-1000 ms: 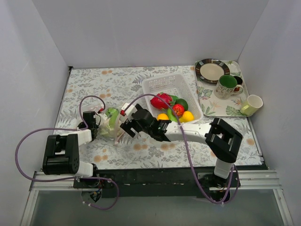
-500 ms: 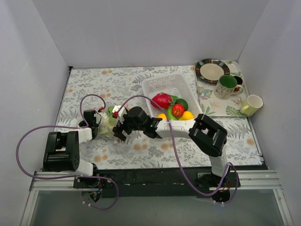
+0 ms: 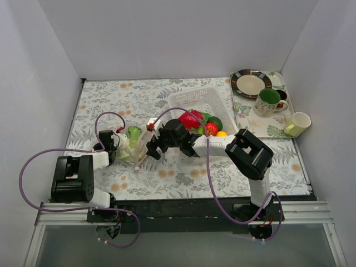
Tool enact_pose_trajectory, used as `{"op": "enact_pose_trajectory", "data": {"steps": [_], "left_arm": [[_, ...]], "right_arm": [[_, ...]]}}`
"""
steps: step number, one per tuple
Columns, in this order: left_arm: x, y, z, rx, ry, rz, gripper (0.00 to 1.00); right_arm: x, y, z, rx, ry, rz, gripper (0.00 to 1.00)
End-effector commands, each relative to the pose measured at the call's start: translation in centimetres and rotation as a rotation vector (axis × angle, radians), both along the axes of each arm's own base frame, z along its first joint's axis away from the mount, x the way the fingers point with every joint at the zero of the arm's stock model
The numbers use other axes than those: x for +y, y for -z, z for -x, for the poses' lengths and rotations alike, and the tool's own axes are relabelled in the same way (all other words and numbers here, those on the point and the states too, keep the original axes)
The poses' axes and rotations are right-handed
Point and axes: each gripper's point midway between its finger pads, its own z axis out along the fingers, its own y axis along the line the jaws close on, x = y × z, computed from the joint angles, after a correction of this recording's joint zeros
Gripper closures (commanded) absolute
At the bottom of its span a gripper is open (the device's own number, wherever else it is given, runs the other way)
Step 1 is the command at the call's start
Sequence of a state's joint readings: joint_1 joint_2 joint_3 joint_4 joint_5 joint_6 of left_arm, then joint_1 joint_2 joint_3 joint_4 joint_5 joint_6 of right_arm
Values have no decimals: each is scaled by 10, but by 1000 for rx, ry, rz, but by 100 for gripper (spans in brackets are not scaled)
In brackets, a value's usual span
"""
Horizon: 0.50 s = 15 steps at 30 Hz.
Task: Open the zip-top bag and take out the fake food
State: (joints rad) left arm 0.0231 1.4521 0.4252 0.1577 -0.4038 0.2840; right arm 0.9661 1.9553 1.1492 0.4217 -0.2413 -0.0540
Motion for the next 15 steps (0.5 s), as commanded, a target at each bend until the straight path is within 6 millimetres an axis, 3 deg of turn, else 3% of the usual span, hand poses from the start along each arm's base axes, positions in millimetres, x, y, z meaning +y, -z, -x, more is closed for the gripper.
{"op": "enact_pose_trajectory", "data": {"steps": [1,8,12,15], "left_arm": [[-20,45,38,213,64,96,100],[-19,43,35,210,72,88,100],[-19,42,32,209,70,86,100],[-19,40,32,206,71,86,100]], "right_arm": [[19,-36,-3,-48,-48,-96,2],[36,-31,-5,-27,-87,-108,2],[43,-13,-8,2,-92,-92,1],[50,-9,-9,19,-102,-99,1]]}}
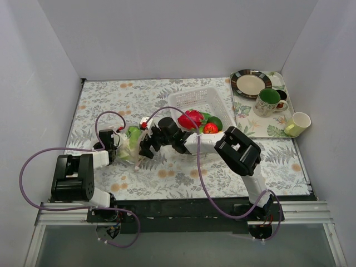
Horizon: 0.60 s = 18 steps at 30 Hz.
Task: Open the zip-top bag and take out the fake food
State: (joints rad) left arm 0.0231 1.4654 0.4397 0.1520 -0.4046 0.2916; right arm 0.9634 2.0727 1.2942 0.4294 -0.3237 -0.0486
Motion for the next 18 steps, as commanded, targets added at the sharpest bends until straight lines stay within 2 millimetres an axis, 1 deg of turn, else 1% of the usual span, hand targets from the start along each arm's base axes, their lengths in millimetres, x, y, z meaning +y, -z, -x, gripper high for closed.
{"op": "enact_pose_trajectory", "data": {"steps": [1,2,3,4,5,6,7,9,11,12,13,14,15,16,17,18], "left_arm": [[-19,38,33,192,68,89,100],[-19,38,33,189,68,89,100],[-19,38,33,189,68,89,100],[-18,39,39,213,63,87,100],[-18,39,40,215,62,83,100],[-17,39,41,216,59,82,100],[-26,39,41,224,88,78,100],[-28,37,41,215,89,77,100],[-33,36,44,216,90,83,100],[-34,36,45,217,89,86,100],[-37,36,47,222,97,86,100],[-37,37,49,223,92,87,100],[-38,36,50,223,89,87,100],[-38,37,52,227,88,88,100],[-37,38,54,230,83,86,100],[-36,39,56,235,81,80,100]], "right_arm": [[19,-10,0,9,-37,-61,1],[22,-15,1,10,-51,-78,1],[24,-13,2,21,-65,-83,1],[28,-15,6,50,-77,-97,1],[34,-25,12,61,-122,-126,1],[36,-23,15,78,-140,-128,2],[39,-26,17,103,-145,-140,1],[43,-28,22,119,-161,-163,2],[44,-28,26,148,-170,-169,6],[44,-26,29,159,-175,-163,10],[43,-24,30,169,-175,-158,22],[42,-24,33,184,-175,-154,28],[40,-27,34,189,-173,-156,35],[34,-22,37,208,-167,-140,42],[31,-22,42,218,-168,-134,58],[27,-36,45,207,-168,-150,66]]}}
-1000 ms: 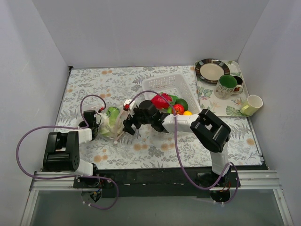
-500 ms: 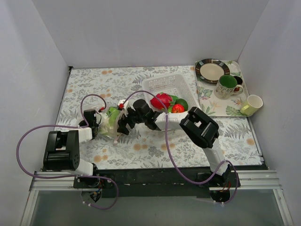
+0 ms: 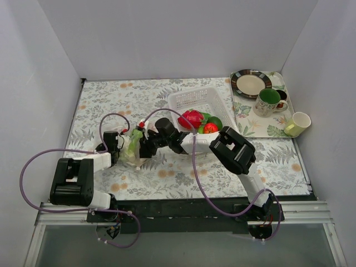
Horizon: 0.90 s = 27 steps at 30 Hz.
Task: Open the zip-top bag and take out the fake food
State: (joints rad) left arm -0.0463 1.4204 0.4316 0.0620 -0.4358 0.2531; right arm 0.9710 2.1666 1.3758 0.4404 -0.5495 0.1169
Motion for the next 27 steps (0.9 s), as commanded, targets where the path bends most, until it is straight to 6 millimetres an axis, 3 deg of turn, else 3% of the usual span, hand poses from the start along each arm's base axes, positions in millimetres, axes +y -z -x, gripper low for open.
{"op": "enact_pose_trajectory", "data": {"steps": [1,2,3,4,5,6,7,8,9,16,19,20,22,25,27], "left_arm": [[-19,39,44,191,55,74,100],[-18,38,44,188,52,69,100],[-15,38,45,183,41,56,100],[-13,38,43,178,35,46,100],[-11,38,44,179,27,36,100],[-8,36,43,175,14,17,100],[-6,37,44,178,8,8,100],[-4,37,44,182,2,1,100],[-2,39,47,193,0,-12,100],[2,37,49,196,-43,-19,100],[2,30,47,177,-36,-18,100],[2,28,49,178,-34,-20,100],[1,24,50,170,-30,-16,100],[-1,20,52,168,-23,-1,100],[-3,17,54,166,-20,9,100]], "right_arm": [[-7,-33,14,1,1,-64,85],[-12,-37,15,-5,21,-59,92],[-18,-53,20,-30,25,-71,97],[-24,-56,23,-40,34,-62,99],[-38,-42,28,-24,57,-1,99],[-45,-59,32,-43,67,-12,99],[-52,-63,35,-49,75,-3,99],[-68,-48,41,-31,100,59,99],[-77,-66,44,-54,118,41,99],[-147,-82,46,-109,296,159,99],[-173,-101,32,-187,422,162,99],[-187,-118,17,-239,523,151,99],[-209,-131,-6,-283,662,153,99],[-265,-155,-60,-324,977,153,97],[-305,-152,-90,-273,1158,187,92]]}}
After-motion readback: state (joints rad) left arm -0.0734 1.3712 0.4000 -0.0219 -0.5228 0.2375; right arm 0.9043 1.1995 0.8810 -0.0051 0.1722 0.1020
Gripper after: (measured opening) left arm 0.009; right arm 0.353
